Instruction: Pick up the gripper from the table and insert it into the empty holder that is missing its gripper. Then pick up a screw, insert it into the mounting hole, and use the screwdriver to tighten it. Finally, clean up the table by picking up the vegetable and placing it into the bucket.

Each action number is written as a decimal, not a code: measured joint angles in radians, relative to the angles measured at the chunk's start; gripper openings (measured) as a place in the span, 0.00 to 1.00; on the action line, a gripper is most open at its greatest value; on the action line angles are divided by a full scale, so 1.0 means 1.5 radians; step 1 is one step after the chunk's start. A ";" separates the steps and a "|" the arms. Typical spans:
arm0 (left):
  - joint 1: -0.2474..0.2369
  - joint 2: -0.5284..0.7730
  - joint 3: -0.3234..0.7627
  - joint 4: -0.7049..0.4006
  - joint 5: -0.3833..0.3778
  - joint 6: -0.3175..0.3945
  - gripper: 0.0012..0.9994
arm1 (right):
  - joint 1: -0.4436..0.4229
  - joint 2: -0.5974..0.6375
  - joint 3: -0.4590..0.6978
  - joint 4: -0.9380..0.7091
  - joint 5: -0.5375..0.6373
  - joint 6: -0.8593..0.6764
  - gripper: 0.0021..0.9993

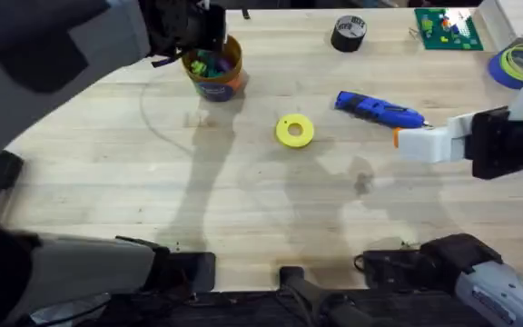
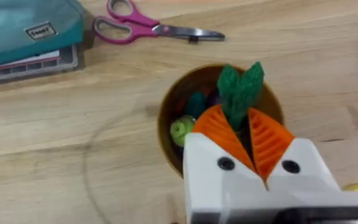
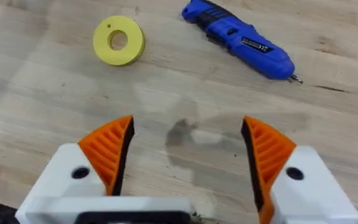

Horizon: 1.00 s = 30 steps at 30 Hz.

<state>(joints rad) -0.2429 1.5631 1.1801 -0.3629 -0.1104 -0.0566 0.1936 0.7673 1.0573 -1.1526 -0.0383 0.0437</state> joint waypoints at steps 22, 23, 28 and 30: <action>0.055 0.051 0.000 0.001 0.047 0.043 0.64 | 0.000 0.016 0.000 0.002 0.000 0.000 1.00; 0.055 0.051 0.000 0.000 0.047 0.043 0.81 | 0.000 0.016 0.000 0.002 0.000 0.000 1.00; 0.055 0.049 0.000 -0.016 0.049 0.043 0.98 | 0.000 0.016 0.000 0.002 0.000 0.000 1.00; 0.055 0.042 0.000 -0.039 0.054 0.043 0.99 | 0.000 0.016 0.000 0.003 0.000 0.000 1.00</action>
<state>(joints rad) -0.1608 1.6262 1.1801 -0.4216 -0.0293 0.0078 0.1936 0.7918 1.0573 -1.1477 -0.0383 0.0437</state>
